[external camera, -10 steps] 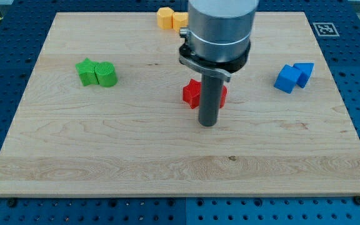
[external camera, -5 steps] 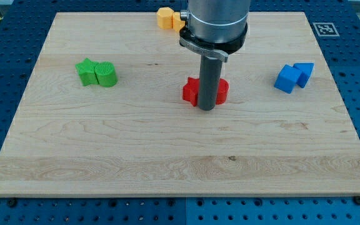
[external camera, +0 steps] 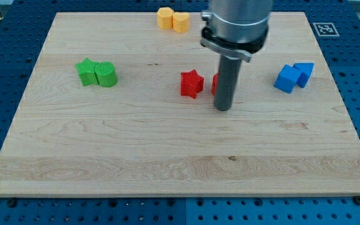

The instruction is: Place the red blocks in between green blocks and blue blocks

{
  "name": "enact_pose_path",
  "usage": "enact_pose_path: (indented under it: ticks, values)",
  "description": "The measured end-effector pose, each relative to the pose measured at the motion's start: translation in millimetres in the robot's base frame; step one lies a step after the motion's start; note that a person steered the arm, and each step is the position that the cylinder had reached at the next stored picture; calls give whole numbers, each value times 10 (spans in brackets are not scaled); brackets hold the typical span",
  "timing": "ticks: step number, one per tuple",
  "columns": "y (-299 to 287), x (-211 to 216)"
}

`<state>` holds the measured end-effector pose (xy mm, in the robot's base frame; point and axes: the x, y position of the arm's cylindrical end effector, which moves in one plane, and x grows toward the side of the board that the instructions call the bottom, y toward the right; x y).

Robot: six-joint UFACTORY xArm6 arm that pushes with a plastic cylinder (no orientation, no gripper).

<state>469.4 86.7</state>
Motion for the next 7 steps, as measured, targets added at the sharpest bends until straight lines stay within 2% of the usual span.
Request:
enact_pose_path:
  ticks: [1,2,6,7]
  values:
    - [310,-4]
    - [346,-52]
    - [-97,-291]
    - [143,-12]
